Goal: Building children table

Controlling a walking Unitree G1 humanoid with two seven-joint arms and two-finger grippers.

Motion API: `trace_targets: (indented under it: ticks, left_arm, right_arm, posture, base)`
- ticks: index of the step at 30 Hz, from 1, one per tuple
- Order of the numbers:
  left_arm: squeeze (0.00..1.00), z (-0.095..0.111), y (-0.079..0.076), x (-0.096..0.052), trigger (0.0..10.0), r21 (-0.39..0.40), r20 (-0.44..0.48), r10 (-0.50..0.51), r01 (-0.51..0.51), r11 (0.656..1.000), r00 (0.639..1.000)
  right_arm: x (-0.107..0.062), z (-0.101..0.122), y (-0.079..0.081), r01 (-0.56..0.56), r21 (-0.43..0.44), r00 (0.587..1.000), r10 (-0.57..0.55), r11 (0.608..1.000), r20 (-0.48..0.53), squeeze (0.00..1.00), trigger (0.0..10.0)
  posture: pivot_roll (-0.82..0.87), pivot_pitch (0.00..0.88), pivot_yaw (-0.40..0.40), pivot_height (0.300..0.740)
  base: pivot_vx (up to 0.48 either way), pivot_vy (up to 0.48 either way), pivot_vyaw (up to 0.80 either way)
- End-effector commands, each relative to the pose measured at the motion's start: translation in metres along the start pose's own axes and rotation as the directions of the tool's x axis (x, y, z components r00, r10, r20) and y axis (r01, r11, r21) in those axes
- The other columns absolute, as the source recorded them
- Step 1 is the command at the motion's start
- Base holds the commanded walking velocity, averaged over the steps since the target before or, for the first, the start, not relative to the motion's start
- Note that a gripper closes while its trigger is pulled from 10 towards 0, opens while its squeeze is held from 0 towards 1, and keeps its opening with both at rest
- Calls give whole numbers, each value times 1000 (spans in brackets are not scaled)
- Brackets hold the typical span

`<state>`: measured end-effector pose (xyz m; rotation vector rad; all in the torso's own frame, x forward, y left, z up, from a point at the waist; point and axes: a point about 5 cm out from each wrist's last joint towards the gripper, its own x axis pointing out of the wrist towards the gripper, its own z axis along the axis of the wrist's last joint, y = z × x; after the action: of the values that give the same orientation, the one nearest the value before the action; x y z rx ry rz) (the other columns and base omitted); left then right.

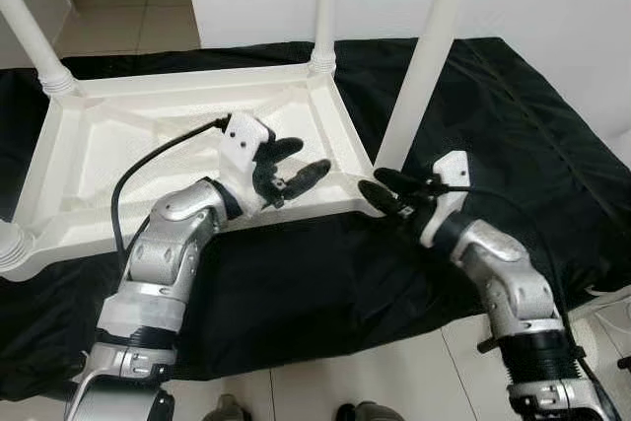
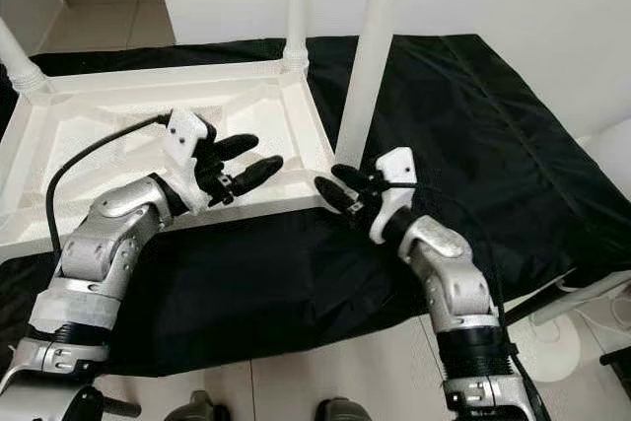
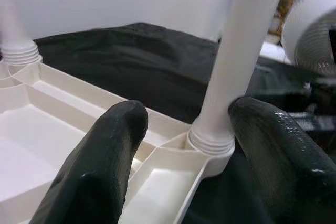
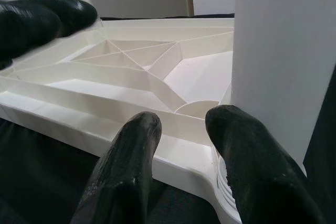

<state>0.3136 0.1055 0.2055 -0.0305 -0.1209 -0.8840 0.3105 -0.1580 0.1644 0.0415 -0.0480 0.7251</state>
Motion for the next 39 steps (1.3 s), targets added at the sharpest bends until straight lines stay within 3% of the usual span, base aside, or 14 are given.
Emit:
trace_targets:
  ticks: [1, 4, 8, 12, 14, 15, 21, 25, 26, 27, 30, 34, 38, 39]
  left_arm:
    - [0, 1, -3, -3, 10000, -42, 1, 17, -17, 999, 1000]
    - [0, 2, -8, -6, 10000, -76, 7, -12, 13, 997, 1000]
    - [0, -3, -12, -14, 10000, -65, -34, 0, -3, 998, 999]
    - [0, -5, -12, -17, 10000, -63, -54, 18, -22, 998, 998]
    - [0, -6, -12, -18, 10000, -64, -63, 30, -34, 997, 998]
    - [0, -13, -7, -21, 10000, -62, -95, 101, -107, 992, 990]
    - [0, -21, -1, -24, 10000, -44, -138, 168, -175, 984, 976]
    - [0, -45, 19, -37, 10000, 76, -276, 359, -352, 933, 892]
    - [0, -45, 19, -37, 10000, 76, -276, 359, -352, 933, 892]
    - [0, -51, 28, -44, 10000, 70, -309, 420, -420, 905, 853]
    - [0, -53, 31, -48, 10000, 68, -322, 440, -443, 894, 839]
    - [0, -57, 50, -64, 10000, 116, -359, 541, -539, 835, 761]
    - [0, -55, 53, -67, 10000, 102, -347, 540, -542, 834, 767]
    - [0, -51, 53, -68, 10000, 80, -332, 523, -529, 845, 785]
  right_arm:
    - [-4, 3, -17, 37, 2, 999, -37, 999, 3, 0, 10000]
    - [-3, 5, -29, 64, -30, 998, -64, 997, 6, 0, 10000]
    - [4, 12, -54, 272, -111, 962, -267, 956, 55, 0, 10000]
    - [7, 12, -57, 329, -95, 943, -322, 940, 78, 0, 10000]
    - [9, 13, -55, 363, -105, 930, -352, 926, 105, 0, 10000]
    - [13, 9, -48, 467, -153, 883, -448, 871, 141, 0, 10000]
    - [15, 2, -39, 508, -164, 860, -488, 846, 150, 0, 10000]
    - [18, -14, -6, 462, -145, 884, -441, 875, 154, 0, 10000]
    - [18, -14, -6, 462, -145, 884, -441, 875, 154, 0, 10000]
    - [13, -19, 0, 480, -126, 874, -459, 868, 159, 0, 10000]
    - [11, -21, 2, 494, -125, 866, -473, 861, 164, 0, 10000]
    - [-3, -32, 10, 556, -83, 826, -540, 827, 158, 0, 10000]
    - [-9, -36, 13, 580, -88, 811, -565, 810, 149, 0, 10000]
    - [-14, -37, 13, 597, -90, 800, -583, 797, 142, 0, 10000]
  posture:
    - [-53, 54, 10, 740]
    - [-51, 54, 10, 740]
    - [-32, 64, 4, 740]
    - [-27, 68, 0, 740]
    - [-24, 71, -1, 740]
    - [-20, 80, -3, 740]
    - [-19, 85, -3, 740]
    - [-15, 105, 3, 740]
    - [-15, 105, 3, 740]
    - [-13, 115, 10, 740]
    - [-13, 116, 10, 740]
    - [-21, 122, 19, 740]
    - [-24, 125, 19, 740]
    - [-29, 125, 22, 740]
  base:
    - [0, 0, 0]
    - [0, 0, 0]
    - [0, 0, 0]
    - [0, 0, 0]
    - [0, 0, 0]
    - [0, 0, 0]
    - [0, 0, 0]
    - [0, 0, 0]
    - [0, 0, 0]
    - [0, 0, 0]
    - [0, 0, 0]
    - [0, 0, 0]
    - [0, 0, 0]
    - [0, 0, 0]
